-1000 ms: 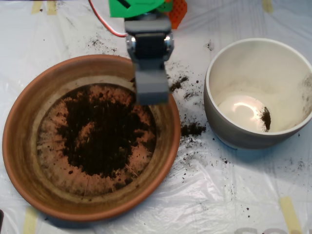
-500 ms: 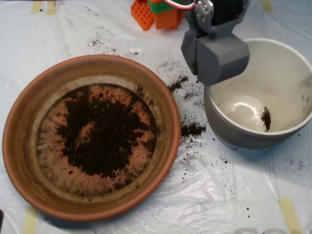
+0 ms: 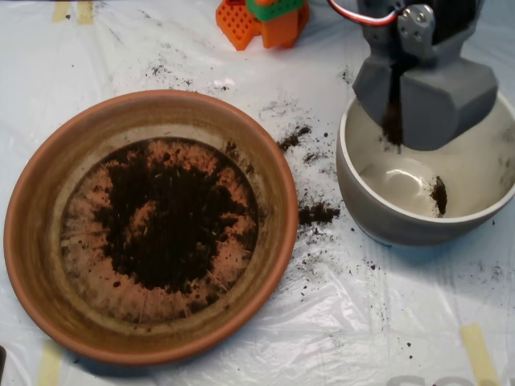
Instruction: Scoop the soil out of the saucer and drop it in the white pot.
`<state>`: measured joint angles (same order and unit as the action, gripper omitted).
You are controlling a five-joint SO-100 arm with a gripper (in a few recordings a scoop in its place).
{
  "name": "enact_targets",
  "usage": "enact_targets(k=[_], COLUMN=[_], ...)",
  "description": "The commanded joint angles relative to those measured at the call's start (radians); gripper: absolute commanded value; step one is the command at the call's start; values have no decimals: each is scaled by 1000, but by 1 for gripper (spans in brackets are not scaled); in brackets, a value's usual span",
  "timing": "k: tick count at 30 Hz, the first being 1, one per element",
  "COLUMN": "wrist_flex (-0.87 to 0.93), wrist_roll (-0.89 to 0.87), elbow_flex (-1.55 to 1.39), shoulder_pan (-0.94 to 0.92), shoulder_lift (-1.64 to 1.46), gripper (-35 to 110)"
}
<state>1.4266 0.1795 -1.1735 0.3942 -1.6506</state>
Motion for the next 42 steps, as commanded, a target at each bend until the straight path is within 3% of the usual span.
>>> enact_targets(k=[1,17,24,35,42], wrist_flex=[26,41,12,115,118], wrist_roll=[8,44,23,-48,-115], elbow_flex=[86,-34,-78,143,204], shoulder_pan=[32,58,64,15,-124], shoulder_lift=[-32,-112,-141,-118,-112], gripper=[21,36,36,39,39])
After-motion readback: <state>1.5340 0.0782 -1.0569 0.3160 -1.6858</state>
